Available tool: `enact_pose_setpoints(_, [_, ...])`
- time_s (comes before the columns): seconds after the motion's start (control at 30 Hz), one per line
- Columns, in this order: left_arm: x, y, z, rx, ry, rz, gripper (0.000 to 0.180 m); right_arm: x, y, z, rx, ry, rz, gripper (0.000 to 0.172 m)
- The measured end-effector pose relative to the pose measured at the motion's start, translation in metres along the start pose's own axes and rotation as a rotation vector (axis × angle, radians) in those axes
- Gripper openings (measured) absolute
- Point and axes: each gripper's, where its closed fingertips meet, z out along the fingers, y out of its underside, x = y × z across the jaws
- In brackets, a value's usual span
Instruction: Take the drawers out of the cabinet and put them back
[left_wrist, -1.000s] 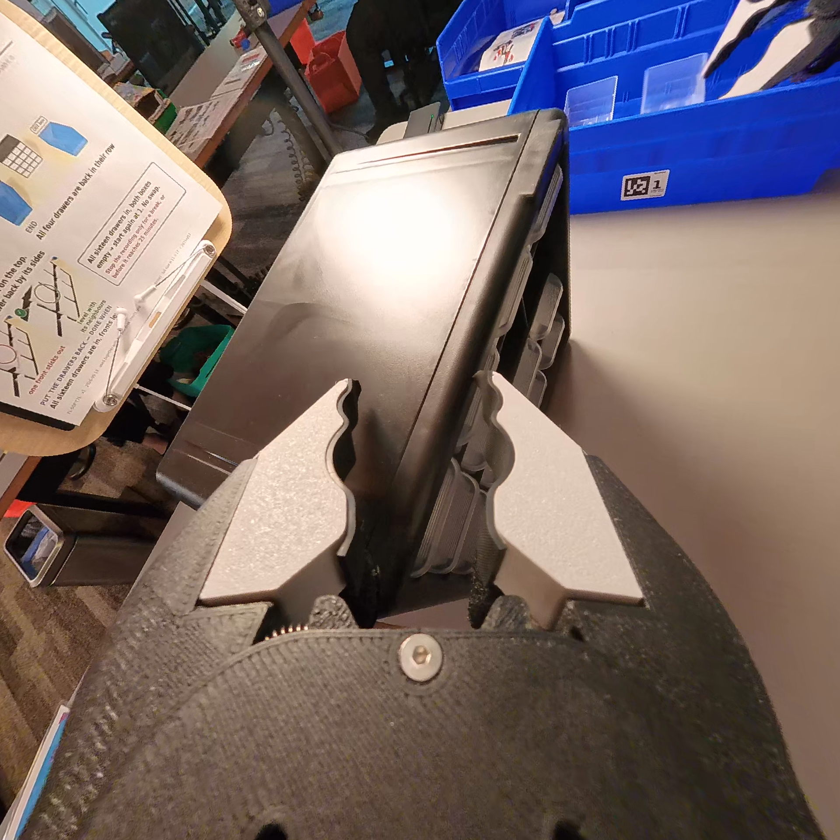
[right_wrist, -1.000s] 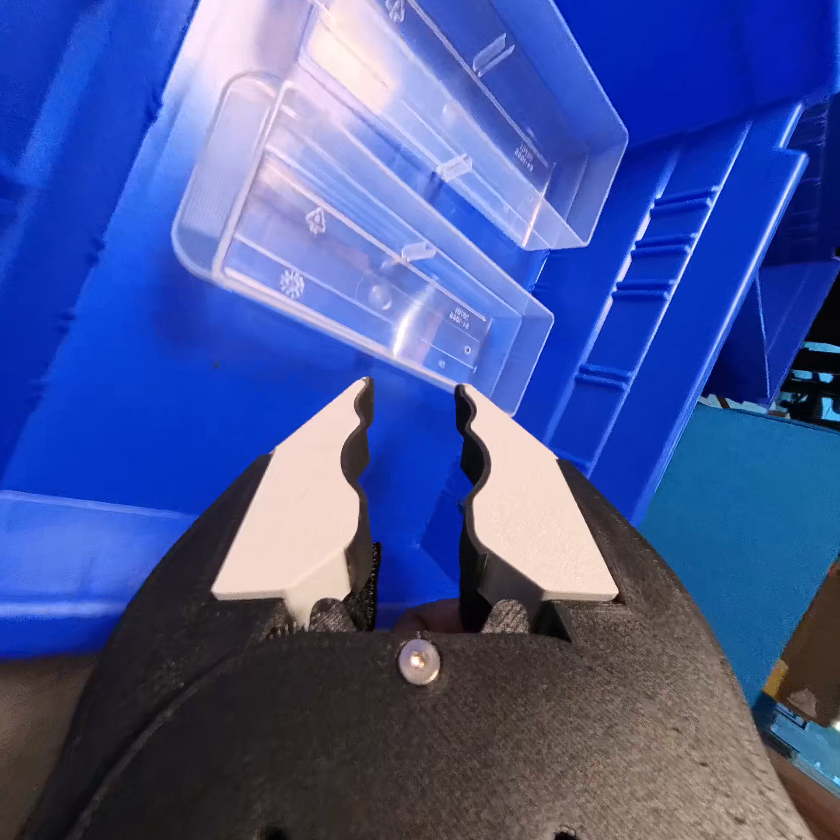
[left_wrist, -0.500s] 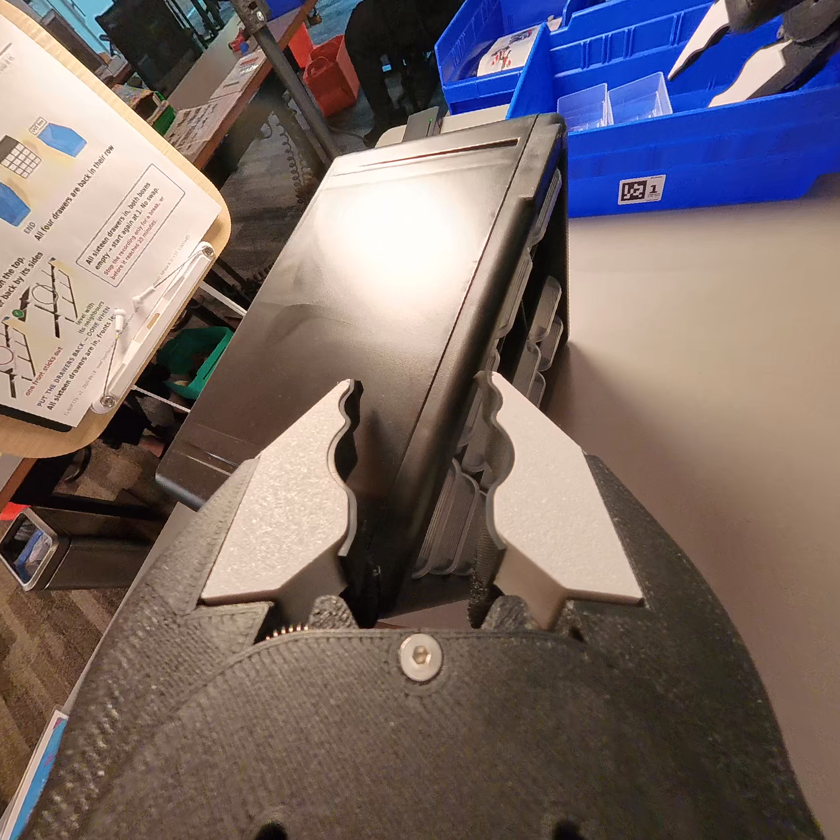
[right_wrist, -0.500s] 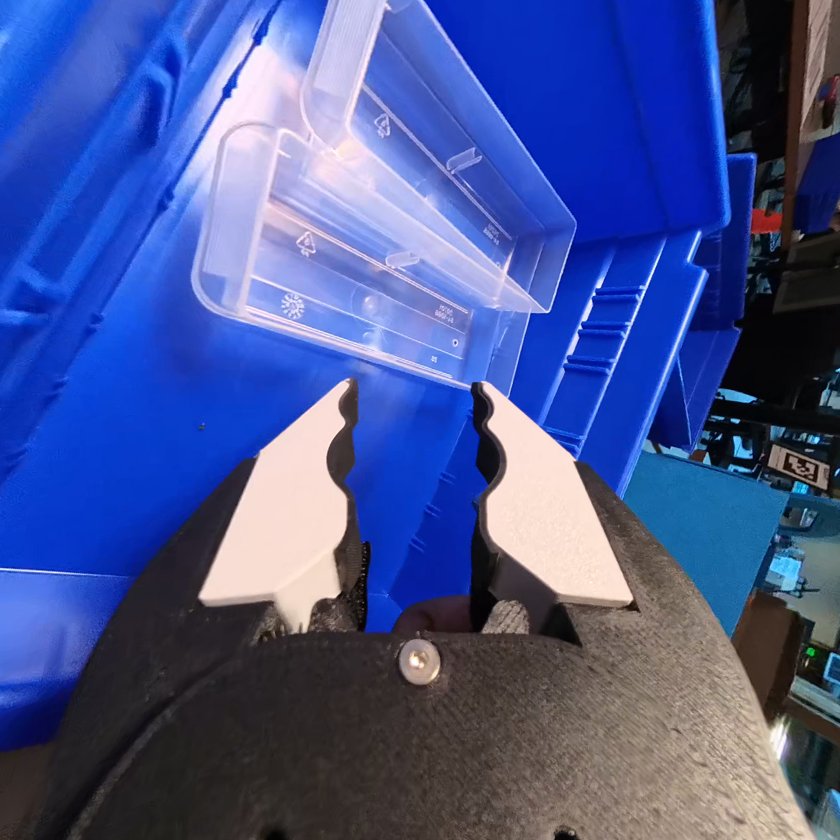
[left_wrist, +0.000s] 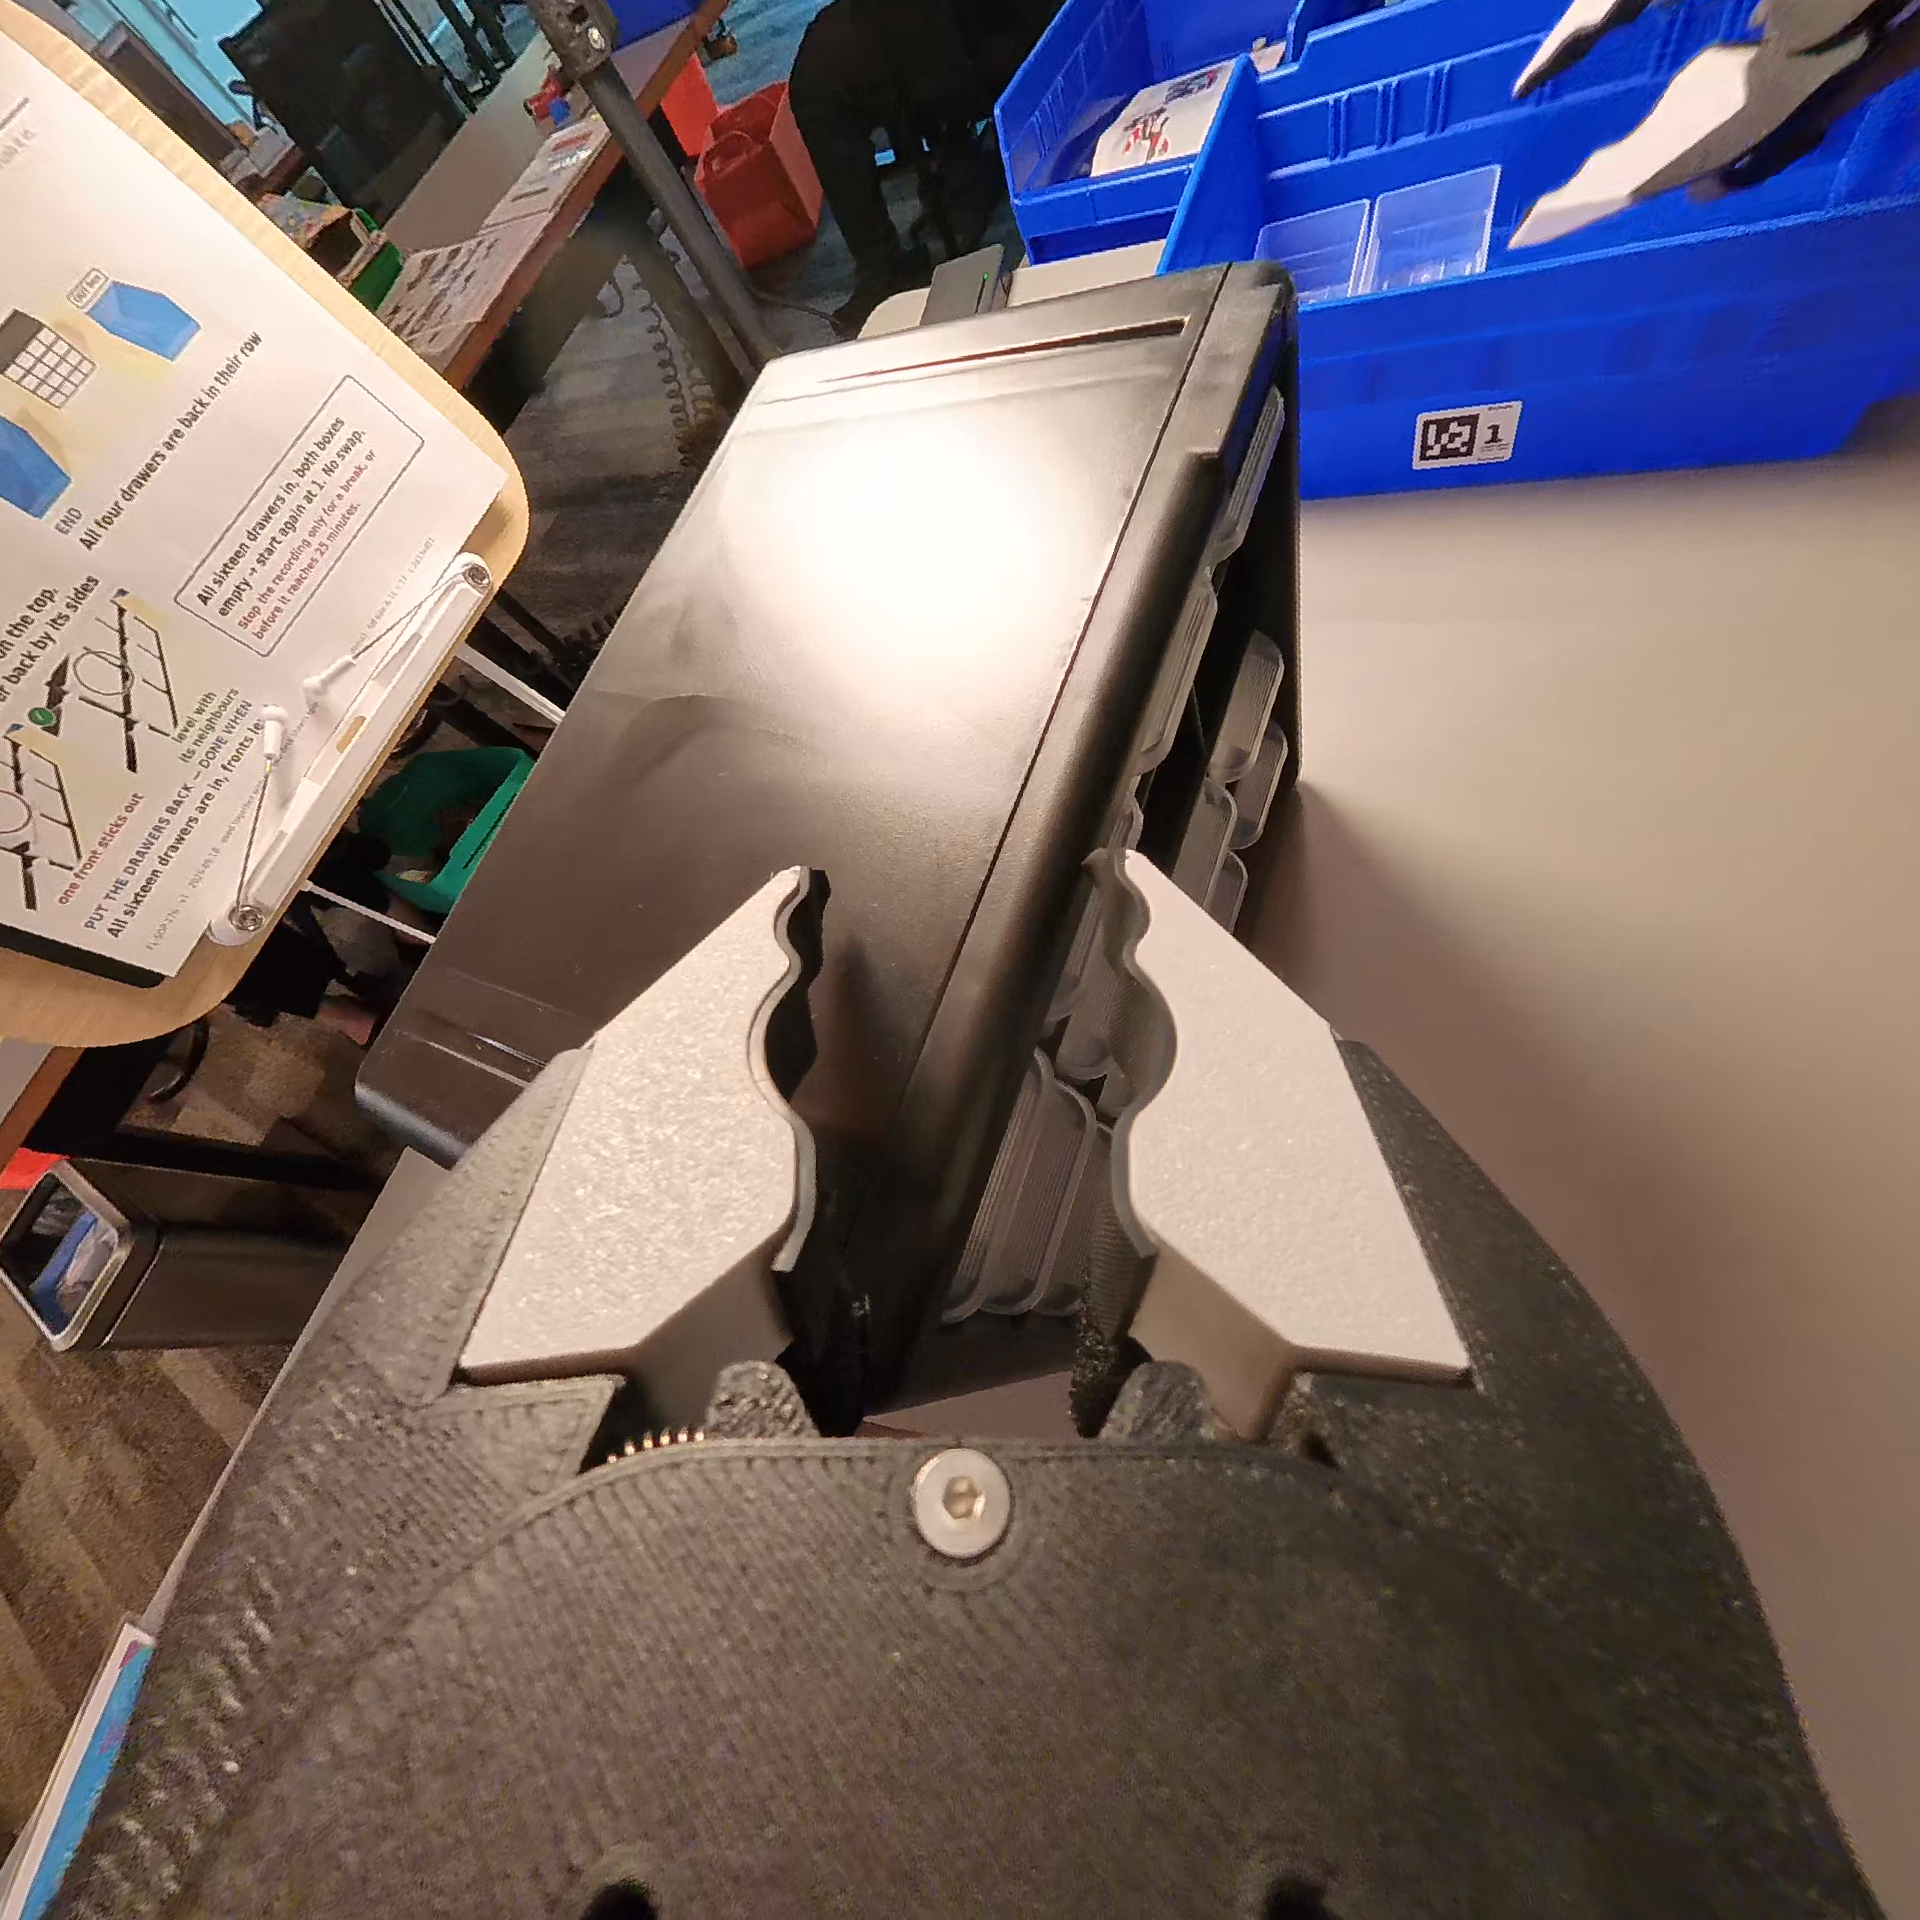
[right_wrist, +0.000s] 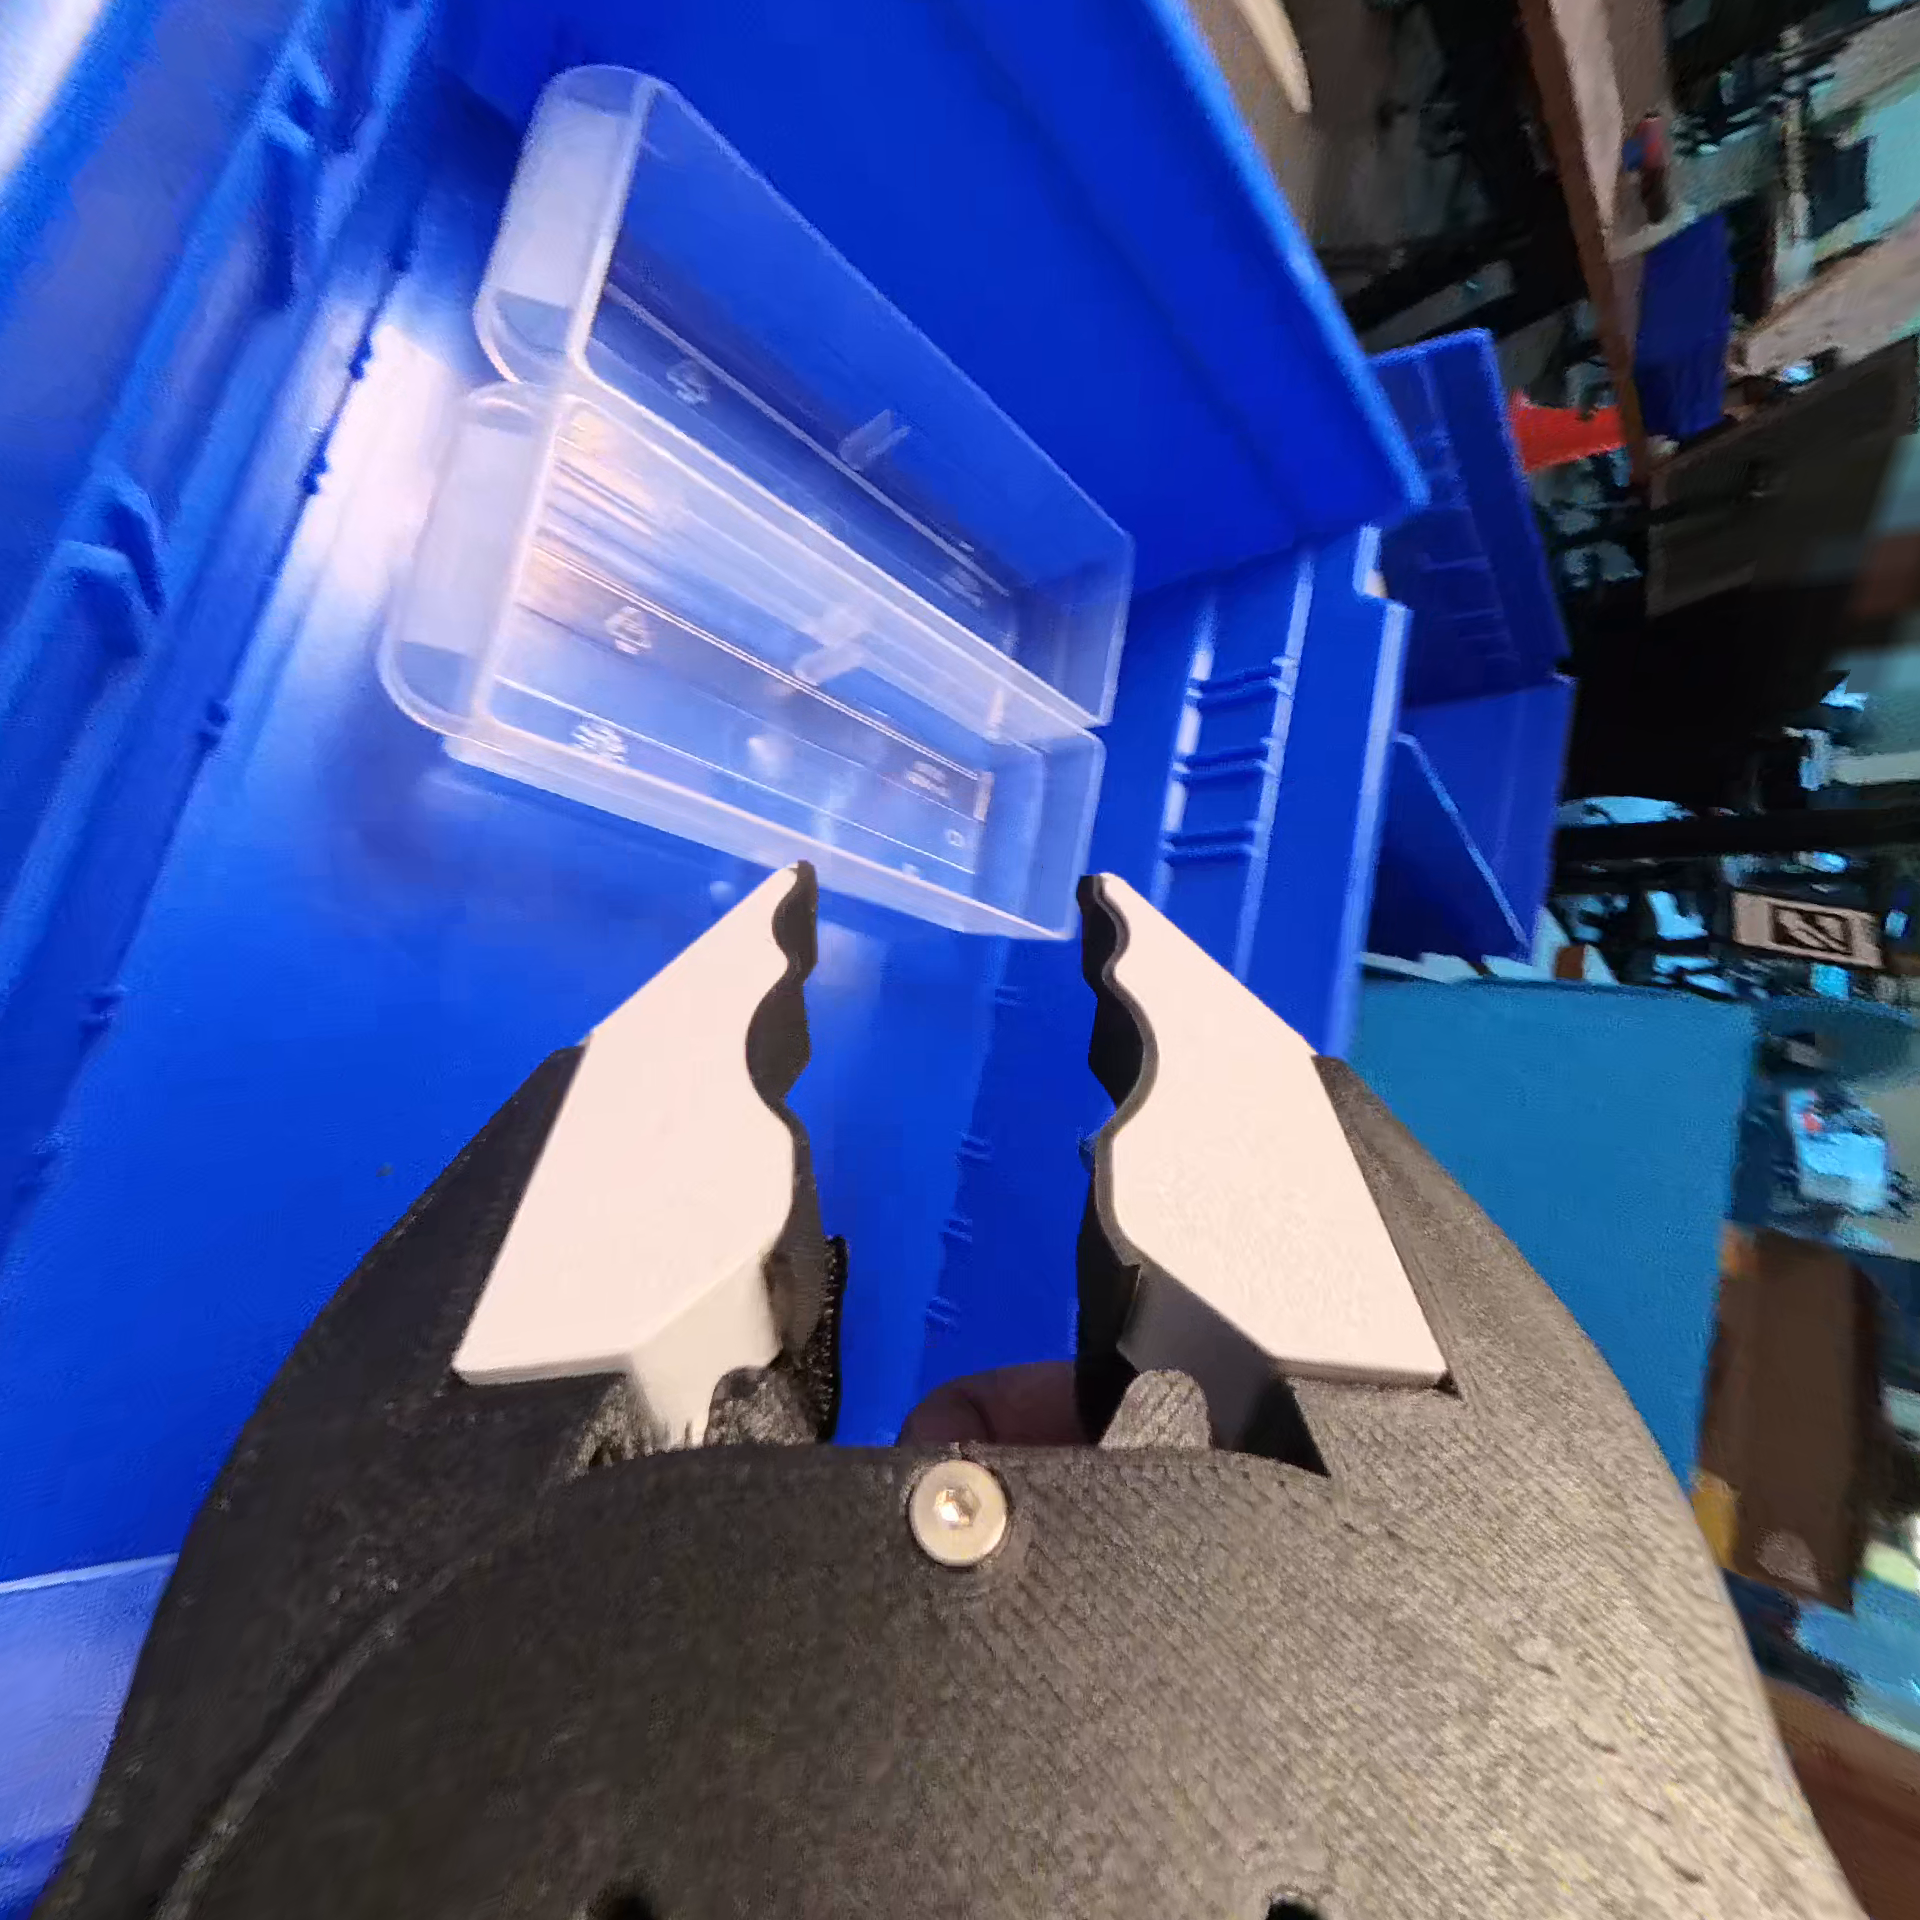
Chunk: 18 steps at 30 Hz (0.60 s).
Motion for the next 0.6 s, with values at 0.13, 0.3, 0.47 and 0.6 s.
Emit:
enact_pose_setpoints(0.13, [0.000,0.000,0.000,0.001,0.003,0.000,0.055,0.024,-0.006,-0.042,0.006,0.111,0.006,0.051])
enact_pose_setpoints(0.3, [0.000,0.000,0.000,0.001,0.004,-0.001,0.055,-0.012,-0.071,-0.106,0.262,0.084,-0.045,0.046])
enact_pose_setpoints(0.47, [0.000,0.000,0.000,0.000,0.002,-0.001,0.055,-0.121,-0.172,-0.162,0.686,0.011,-0.263,0.039])
enact_pose_setpoints(0.6, [0.000,0.000,0.000,0.000,0.001,0.000,0.056,-0.181,-0.244,-0.199,0.992,0.238,-0.464,0.032])
